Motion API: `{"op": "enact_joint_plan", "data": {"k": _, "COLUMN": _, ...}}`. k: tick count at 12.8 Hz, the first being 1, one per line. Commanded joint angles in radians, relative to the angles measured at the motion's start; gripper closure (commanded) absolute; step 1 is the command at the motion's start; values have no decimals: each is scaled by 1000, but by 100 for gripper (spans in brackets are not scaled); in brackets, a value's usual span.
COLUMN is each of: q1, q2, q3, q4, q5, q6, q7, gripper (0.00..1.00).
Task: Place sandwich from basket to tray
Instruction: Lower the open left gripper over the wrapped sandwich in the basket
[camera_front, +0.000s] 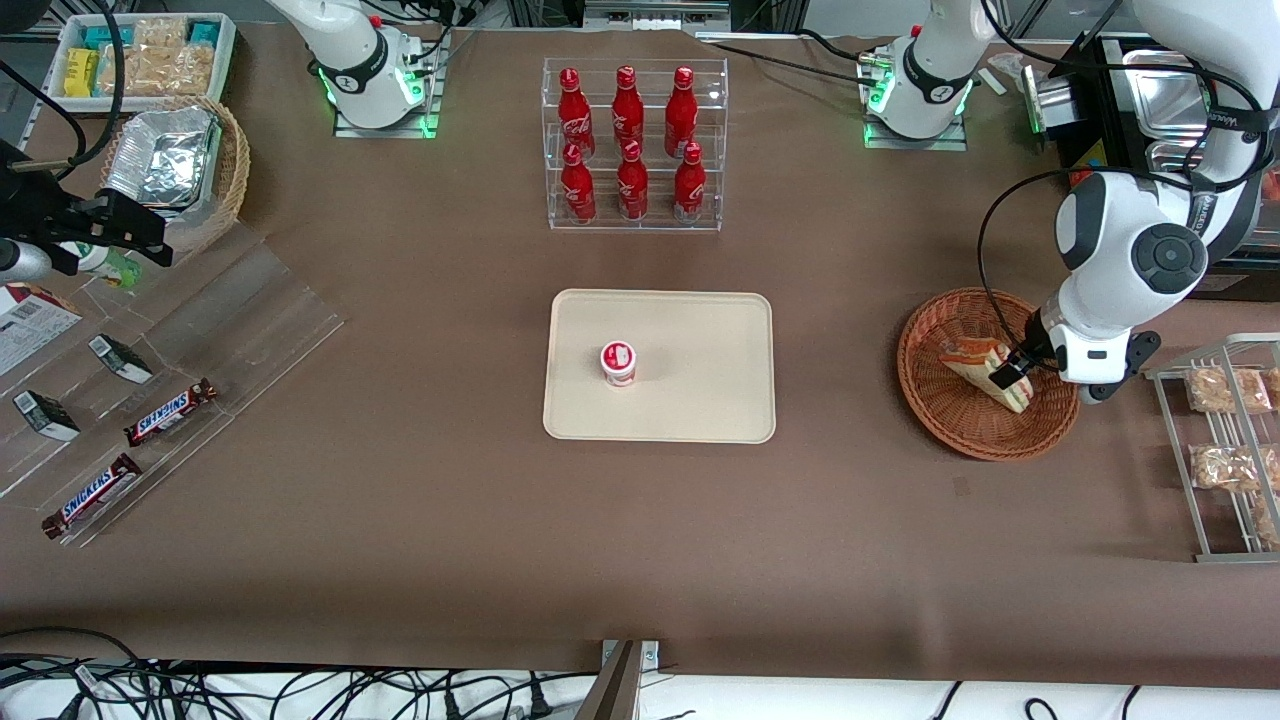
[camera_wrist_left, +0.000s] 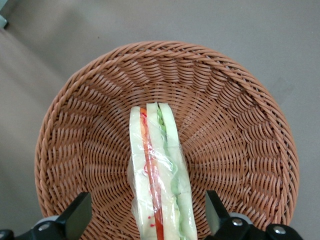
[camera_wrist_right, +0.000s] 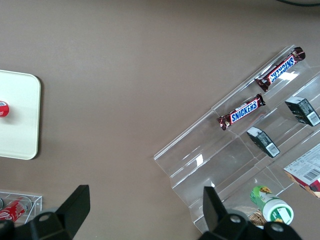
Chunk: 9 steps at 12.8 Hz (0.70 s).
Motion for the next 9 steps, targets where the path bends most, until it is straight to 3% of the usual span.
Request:
{"op": "enact_joint_plan", "data": {"k": 1, "q1": -4, "q2": -20, "q3": -8, "q4": -30, "q5": 29, "q6": 16, "q7": -84, "gripper": 0}}
{"op": "enact_joint_plan", "data": {"k": 4, "q1": -7, "q2": 12, "q3": -9, "q4": -34, "q5": 29, "q6": 56, "q7": -139, "gripper": 0}}
{"op": "enact_joint_plan", "data": {"k": 9, "q1": -20, "q2": 52, "q3": -12, "q4": -56, "q5": 134, "q6": 93, "q7": -260, "gripper": 0}}
